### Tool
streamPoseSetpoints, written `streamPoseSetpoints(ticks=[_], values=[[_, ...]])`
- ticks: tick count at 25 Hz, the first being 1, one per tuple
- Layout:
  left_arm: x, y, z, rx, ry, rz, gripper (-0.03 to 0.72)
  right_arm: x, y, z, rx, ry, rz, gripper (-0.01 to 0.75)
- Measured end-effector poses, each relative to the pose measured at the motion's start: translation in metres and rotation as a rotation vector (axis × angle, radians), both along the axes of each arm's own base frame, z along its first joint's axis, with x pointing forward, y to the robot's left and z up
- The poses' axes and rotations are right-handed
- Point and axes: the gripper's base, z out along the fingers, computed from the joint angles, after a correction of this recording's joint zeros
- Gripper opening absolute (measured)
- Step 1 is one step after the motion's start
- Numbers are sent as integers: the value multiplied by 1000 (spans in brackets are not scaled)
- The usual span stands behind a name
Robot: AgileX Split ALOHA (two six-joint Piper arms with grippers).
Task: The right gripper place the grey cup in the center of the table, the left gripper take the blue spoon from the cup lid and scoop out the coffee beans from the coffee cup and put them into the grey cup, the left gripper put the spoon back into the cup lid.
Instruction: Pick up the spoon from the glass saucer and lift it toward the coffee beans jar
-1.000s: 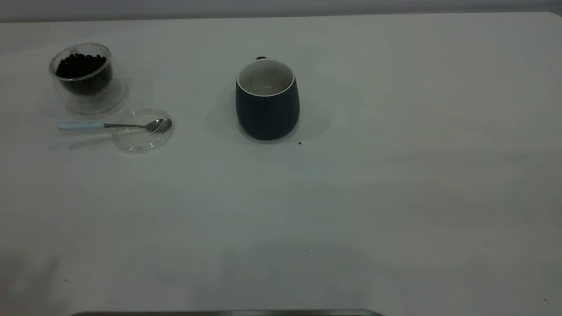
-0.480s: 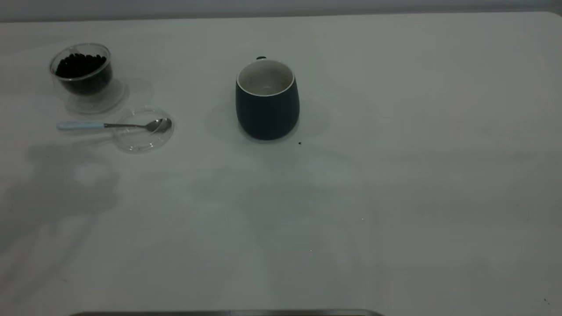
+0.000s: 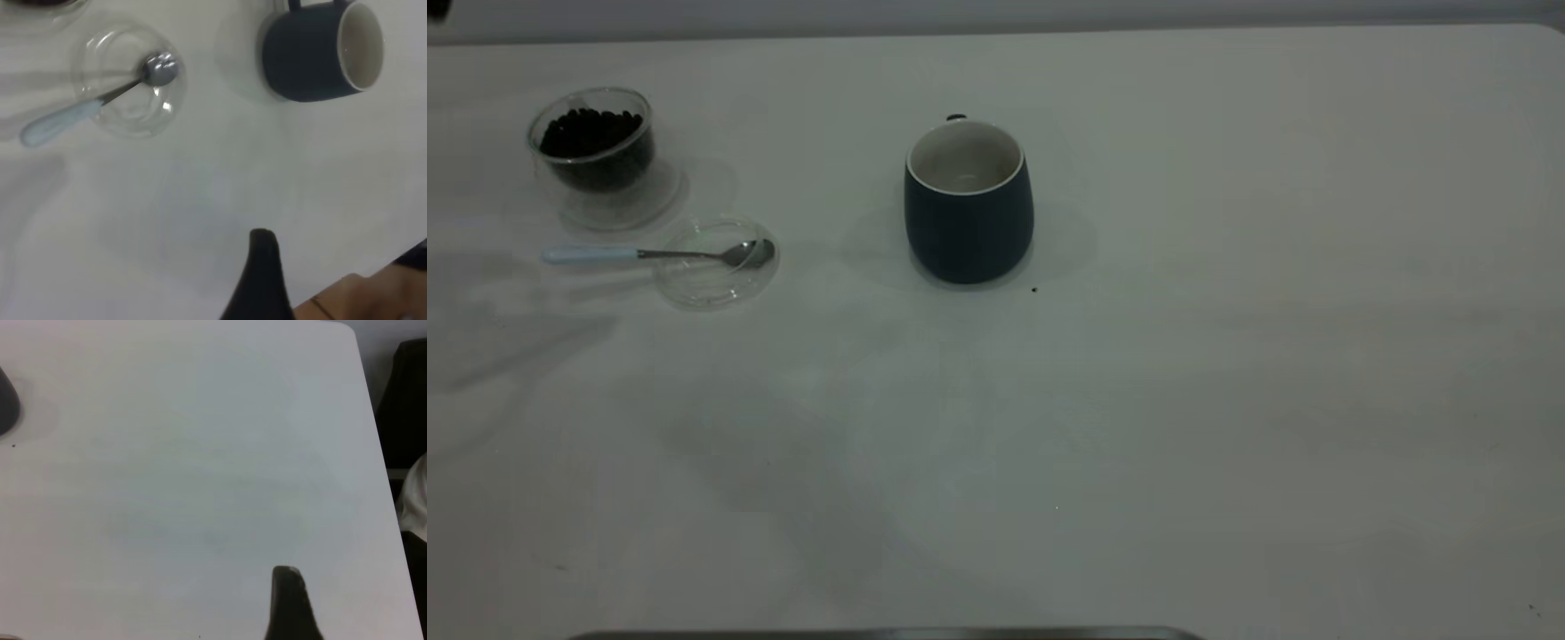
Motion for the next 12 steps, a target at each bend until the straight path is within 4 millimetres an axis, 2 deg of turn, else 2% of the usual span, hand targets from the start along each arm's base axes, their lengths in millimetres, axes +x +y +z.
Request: streamPoseSetpoints(ticks=[4, 12], values=[[-2, 26, -36, -54, 57, 54, 716, 0, 0, 0, 0, 0, -1, 462], [1, 55, -93, -112, 87, 58, 716, 0, 0, 0, 0, 0, -1, 462]])
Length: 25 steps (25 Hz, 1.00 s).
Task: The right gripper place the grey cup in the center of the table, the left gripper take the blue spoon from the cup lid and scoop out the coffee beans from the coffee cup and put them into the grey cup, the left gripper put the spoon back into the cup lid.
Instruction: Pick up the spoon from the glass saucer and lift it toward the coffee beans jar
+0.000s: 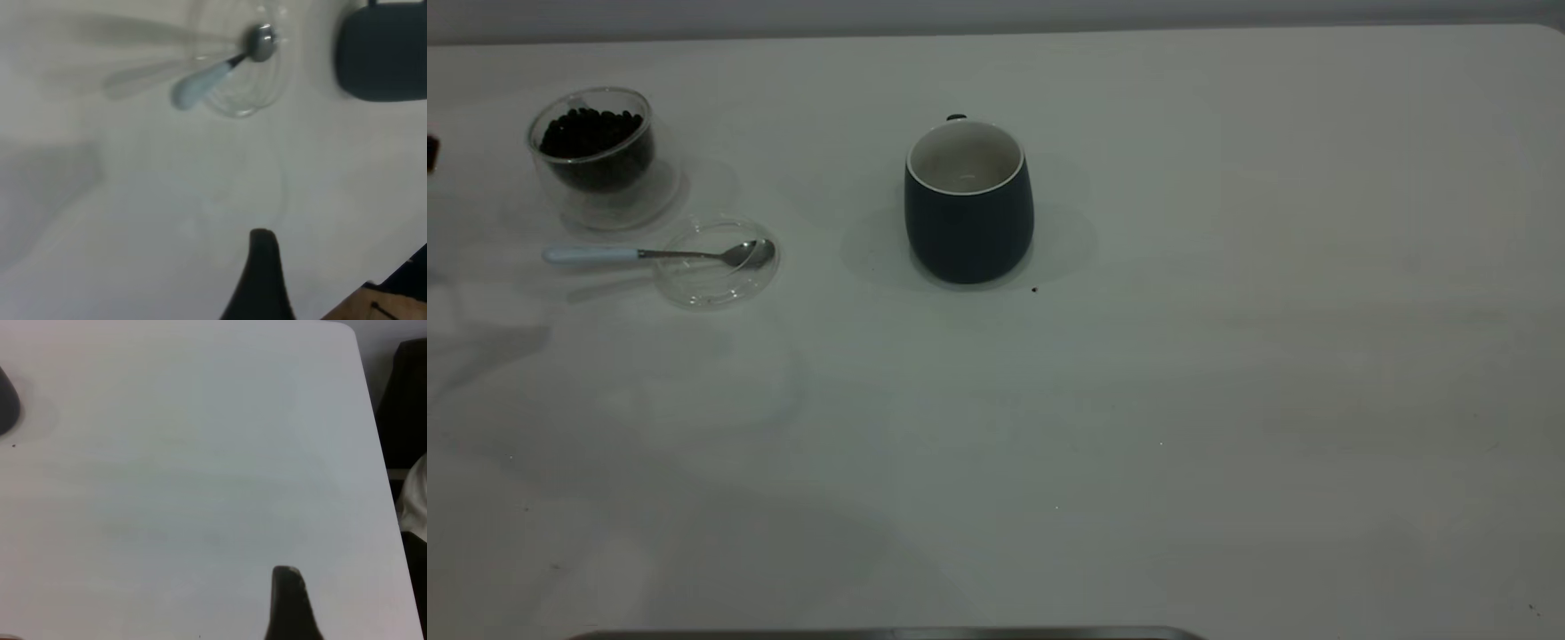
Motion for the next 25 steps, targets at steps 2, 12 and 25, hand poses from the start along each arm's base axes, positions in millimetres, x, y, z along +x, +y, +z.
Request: streamPoseSetpoints(ticks=[2, 12, 25], values=[[4, 3, -13, -9, 18, -14, 716, 0, 0, 0, 0, 0, 0, 462], [30, 19, -62, -56, 47, -90, 716, 0, 0, 0, 0, 0, 0, 462], [66, -14, -97, -149, 9, -137, 708, 0, 0, 0, 0, 0, 0, 462]])
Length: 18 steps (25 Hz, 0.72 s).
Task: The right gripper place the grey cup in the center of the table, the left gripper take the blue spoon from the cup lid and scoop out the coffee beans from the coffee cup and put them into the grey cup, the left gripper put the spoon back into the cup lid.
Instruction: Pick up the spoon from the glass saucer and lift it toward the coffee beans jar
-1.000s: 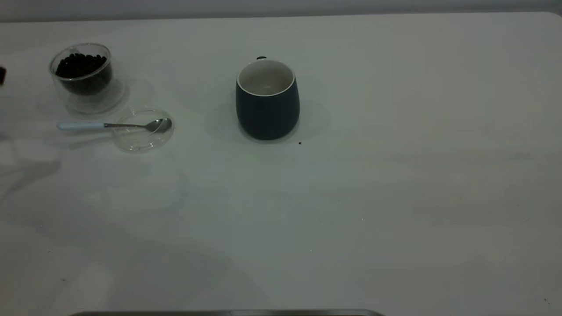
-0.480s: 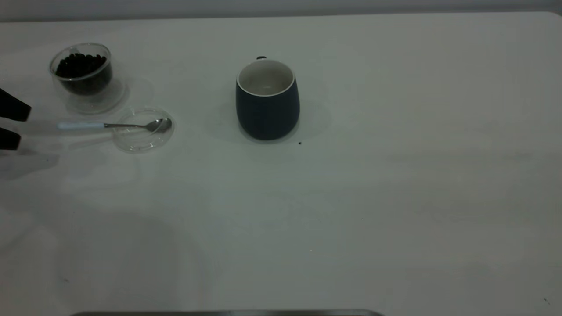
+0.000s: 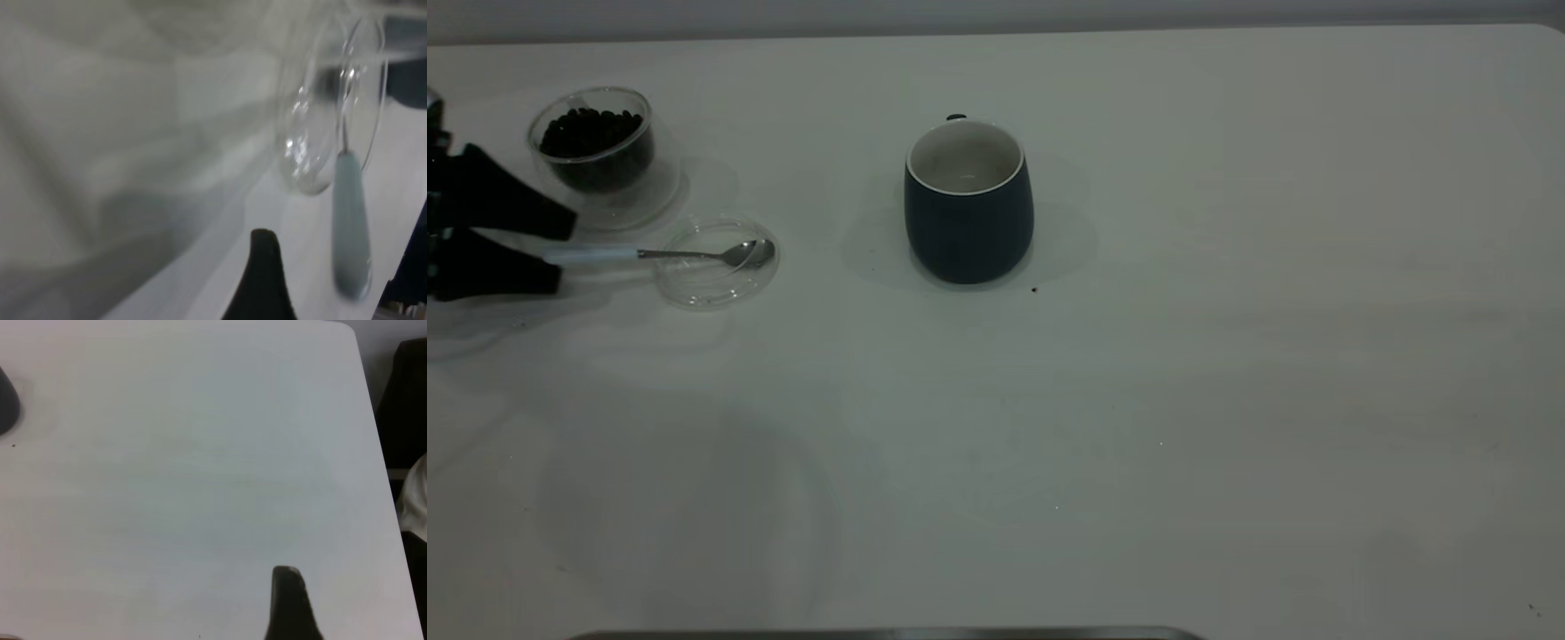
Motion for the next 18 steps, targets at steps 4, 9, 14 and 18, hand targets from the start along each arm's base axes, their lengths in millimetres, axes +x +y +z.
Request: streamPoseSetpoints(ticks=[4, 9, 14, 18], values=[[4, -13, -4, -23, 3, 0, 701, 0, 0, 0, 0, 0, 0, 462], [6, -22, -7, -34, 7, -7, 684, 0, 0, 0, 0, 0, 0, 462], [6, -24, -7, -35, 7, -9, 583, 0, 0, 0, 0, 0, 0, 462], [6, -24, -7, -33, 7, -9, 436, 0, 0, 0, 0, 0, 0, 462]])
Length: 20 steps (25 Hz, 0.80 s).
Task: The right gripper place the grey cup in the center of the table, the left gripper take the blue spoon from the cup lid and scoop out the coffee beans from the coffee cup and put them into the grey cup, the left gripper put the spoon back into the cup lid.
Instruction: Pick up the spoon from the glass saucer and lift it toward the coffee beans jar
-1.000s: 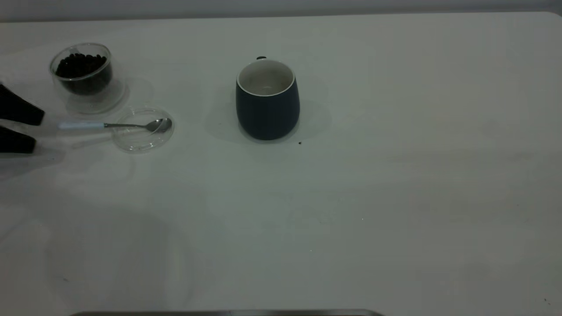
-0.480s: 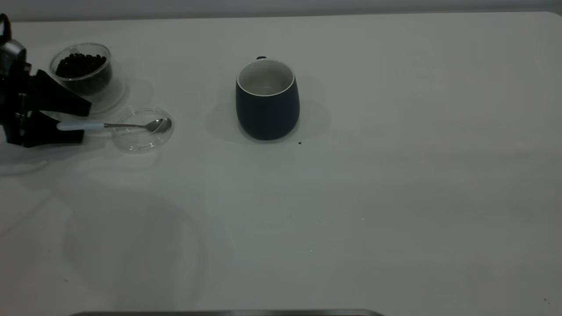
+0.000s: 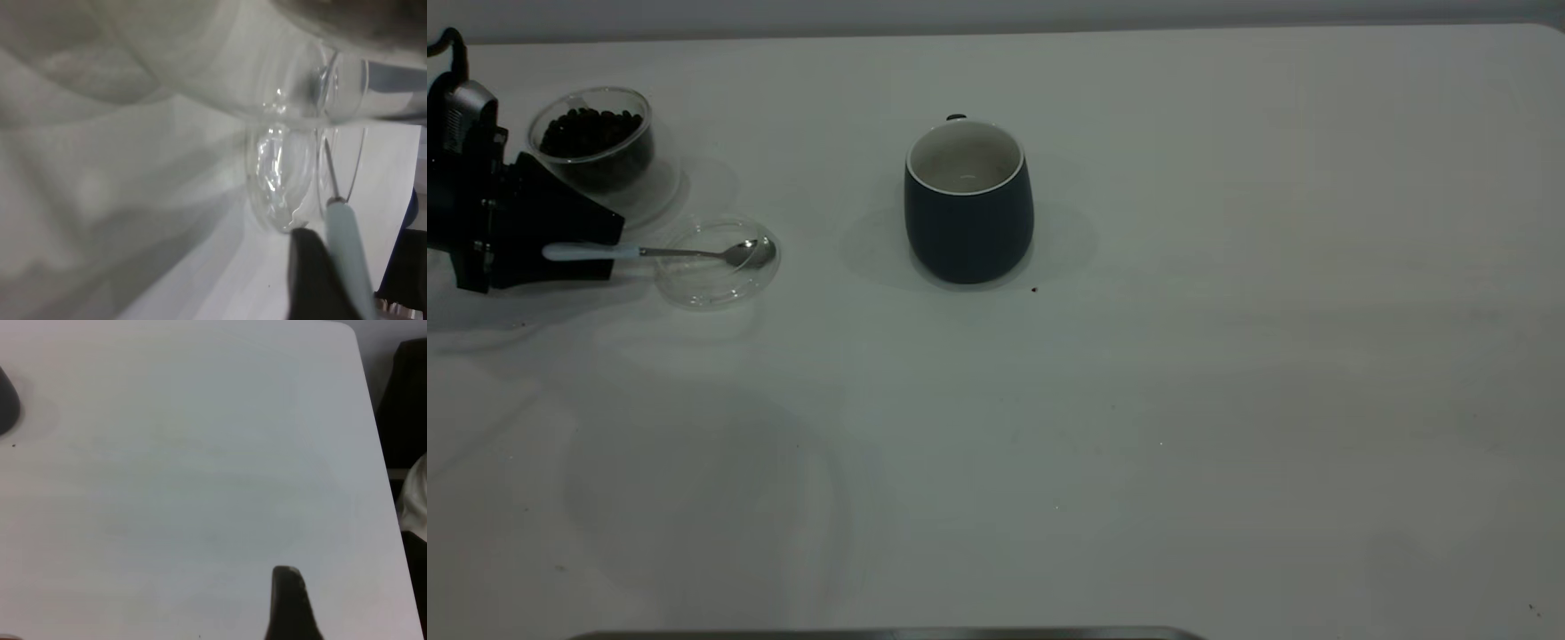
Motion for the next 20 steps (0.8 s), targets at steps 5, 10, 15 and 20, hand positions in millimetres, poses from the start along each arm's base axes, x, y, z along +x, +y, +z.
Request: streamPoseSetpoints(ticks=[5, 10, 15, 20], values=[[1, 1, -1, 19, -3, 11, 217, 0, 0, 0, 0, 0, 0, 462], [1, 1, 0, 4, -4, 20, 127, 0, 0, 0, 0, 0, 0, 462], [-2, 8, 5, 3, -1, 4, 127, 0, 0, 0, 0, 0, 0, 462], [-3, 23, 32, 58, -13, -39, 127, 0, 0, 0, 0, 0, 0, 462]])
